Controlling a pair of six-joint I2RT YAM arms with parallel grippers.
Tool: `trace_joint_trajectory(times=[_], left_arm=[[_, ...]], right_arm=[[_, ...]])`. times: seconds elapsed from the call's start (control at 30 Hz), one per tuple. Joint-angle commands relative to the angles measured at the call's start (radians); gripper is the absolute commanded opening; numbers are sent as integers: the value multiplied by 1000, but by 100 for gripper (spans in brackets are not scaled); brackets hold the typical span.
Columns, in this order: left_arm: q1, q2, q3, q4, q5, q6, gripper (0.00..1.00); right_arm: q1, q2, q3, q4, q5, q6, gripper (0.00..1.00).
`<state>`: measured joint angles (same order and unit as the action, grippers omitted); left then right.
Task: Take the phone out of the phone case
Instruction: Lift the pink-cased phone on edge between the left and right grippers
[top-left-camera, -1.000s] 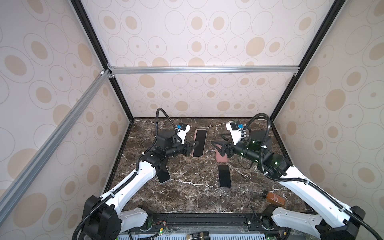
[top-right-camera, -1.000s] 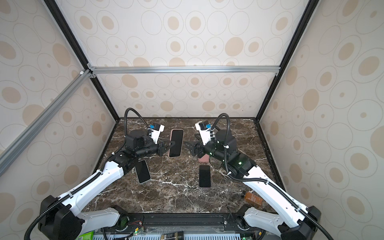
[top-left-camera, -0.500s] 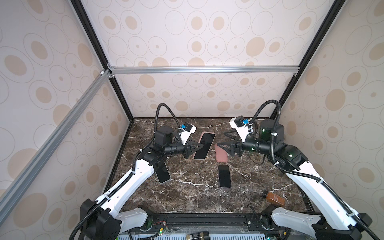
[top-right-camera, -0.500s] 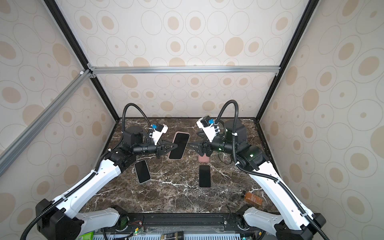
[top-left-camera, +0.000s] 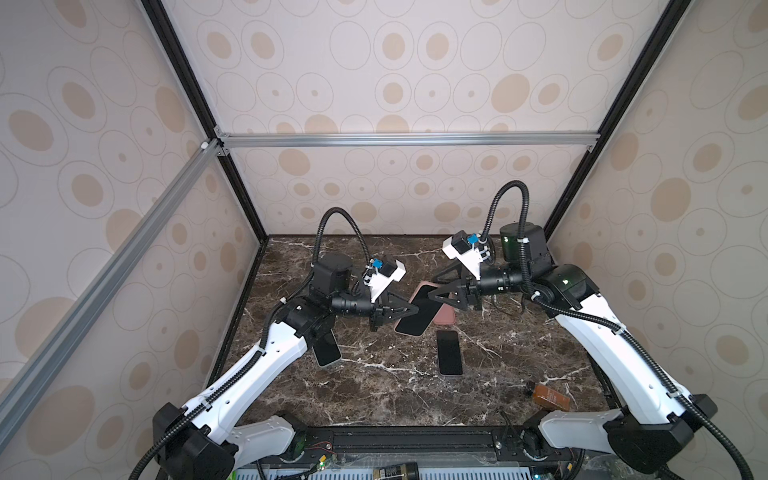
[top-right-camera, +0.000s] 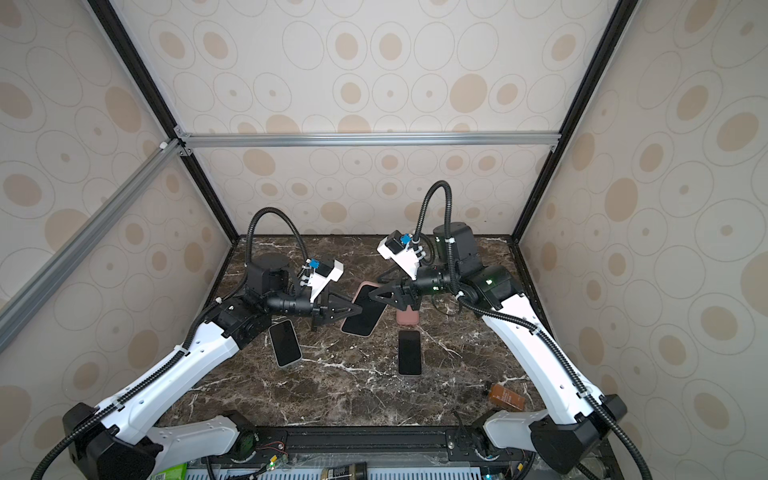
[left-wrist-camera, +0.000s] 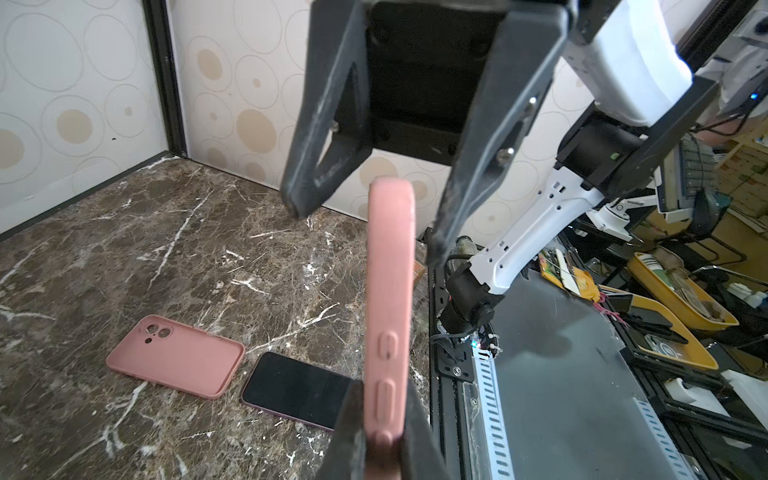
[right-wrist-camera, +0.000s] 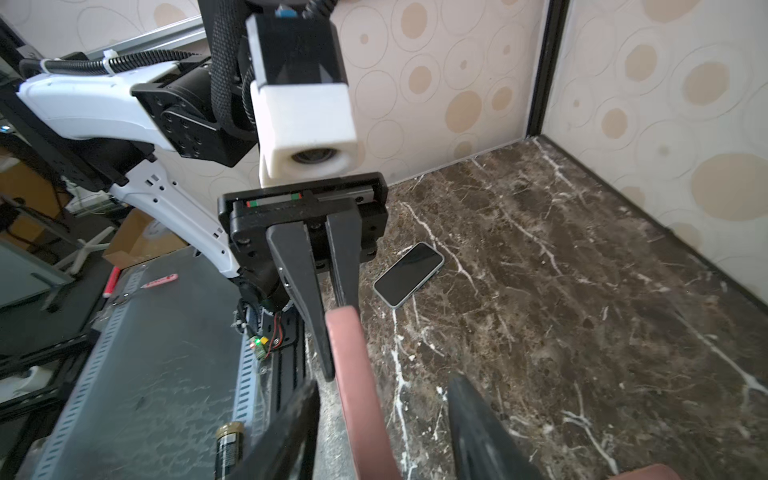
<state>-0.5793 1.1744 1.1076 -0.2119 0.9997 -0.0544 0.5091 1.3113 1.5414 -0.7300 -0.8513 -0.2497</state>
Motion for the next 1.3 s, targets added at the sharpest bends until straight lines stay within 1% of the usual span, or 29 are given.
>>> trace_joint_trajectory(times=[0.0,0.1,0.2,0.4,0.73,0.8,0.9,0.93,0.97,1.03,1.1,1.17,1.27], left_arm=[[-14,-9,67,6,48,52,0],[-18,-1,76,-12,44,63,0],[-21,4,80,-21,36,70,0],[-27,10,85,-24,30,72,0],[-30,13,89,-26,45,73,0],[-30,8,83,-13,35,63,1],[-30,-5,64,26,37,41,24],[-31,-9,59,38,37,32,31],[-31,-14,50,50,39,22,35],[-30,-19,41,70,40,6,38],[-30,-21,35,74,46,-2,38],[-31,-22,27,89,57,-12,38],[-29,-21,20,111,72,-28,37]], right_arm=[[-3,33,49,-116,-129,-76,47],[-4,56,74,-161,-192,-98,42],[-4,64,79,-178,-222,-103,39],[-3,82,96,-238,-229,-137,29],[-3,65,89,-226,-241,-133,11],[-4,51,82,-194,-229,-94,2],[-17,15,42,-92,-246,-8,0],[-25,1,23,-53,-256,24,0],[-38,-17,1,-6,-271,58,0],[-67,-52,-46,98,-299,135,0],[-95,-94,-102,232,-320,238,0],[-107,-129,-149,343,-329,311,0],[-118,-161,-189,449,-342,380,0]])
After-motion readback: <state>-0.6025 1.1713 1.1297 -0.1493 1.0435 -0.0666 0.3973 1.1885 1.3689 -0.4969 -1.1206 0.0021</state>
